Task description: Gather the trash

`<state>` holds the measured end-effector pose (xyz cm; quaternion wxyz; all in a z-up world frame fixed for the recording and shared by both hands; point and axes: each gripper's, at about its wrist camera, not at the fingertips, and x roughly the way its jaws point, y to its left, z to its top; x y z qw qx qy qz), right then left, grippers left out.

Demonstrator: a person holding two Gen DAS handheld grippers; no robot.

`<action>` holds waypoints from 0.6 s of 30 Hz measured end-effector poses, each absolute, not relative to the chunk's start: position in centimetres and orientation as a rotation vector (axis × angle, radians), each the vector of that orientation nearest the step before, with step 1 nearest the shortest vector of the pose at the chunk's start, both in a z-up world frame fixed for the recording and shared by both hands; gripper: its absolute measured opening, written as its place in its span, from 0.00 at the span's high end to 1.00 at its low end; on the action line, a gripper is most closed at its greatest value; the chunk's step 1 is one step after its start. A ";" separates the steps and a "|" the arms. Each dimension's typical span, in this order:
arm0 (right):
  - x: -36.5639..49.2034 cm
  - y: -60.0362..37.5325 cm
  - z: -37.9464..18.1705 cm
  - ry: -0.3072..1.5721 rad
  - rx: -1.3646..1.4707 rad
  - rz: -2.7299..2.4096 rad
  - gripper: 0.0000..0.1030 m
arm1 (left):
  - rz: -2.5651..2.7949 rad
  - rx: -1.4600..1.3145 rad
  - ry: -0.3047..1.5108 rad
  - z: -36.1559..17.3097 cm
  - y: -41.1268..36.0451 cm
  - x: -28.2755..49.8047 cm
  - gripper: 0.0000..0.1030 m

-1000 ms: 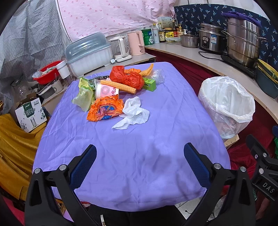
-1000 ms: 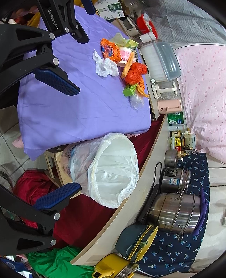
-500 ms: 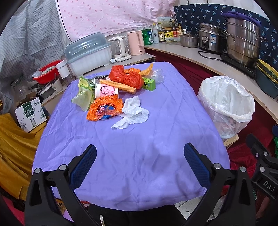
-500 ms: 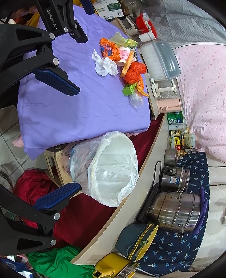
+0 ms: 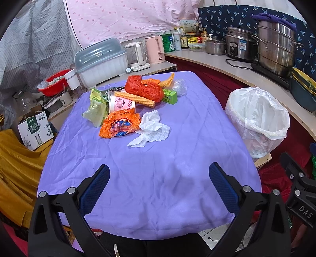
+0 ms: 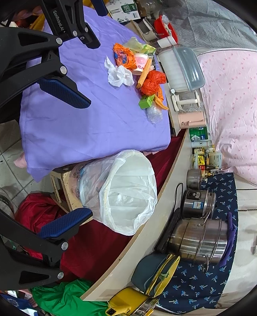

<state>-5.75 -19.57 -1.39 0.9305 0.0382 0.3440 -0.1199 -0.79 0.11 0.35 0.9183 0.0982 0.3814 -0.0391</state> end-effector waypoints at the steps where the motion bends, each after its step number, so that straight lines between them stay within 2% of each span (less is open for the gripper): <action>1: -5.7 -19.6 -1.4 0.705 0.078 -0.245 0.06 | -0.079 0.202 0.784 0.4 0.1 -0.8 0.07; 18: -5.3 -19.3 -1.4 0.706 0.071 -0.250 0.06 | -0.084 0.174 0.800 0.3 0.8 0.0 0.07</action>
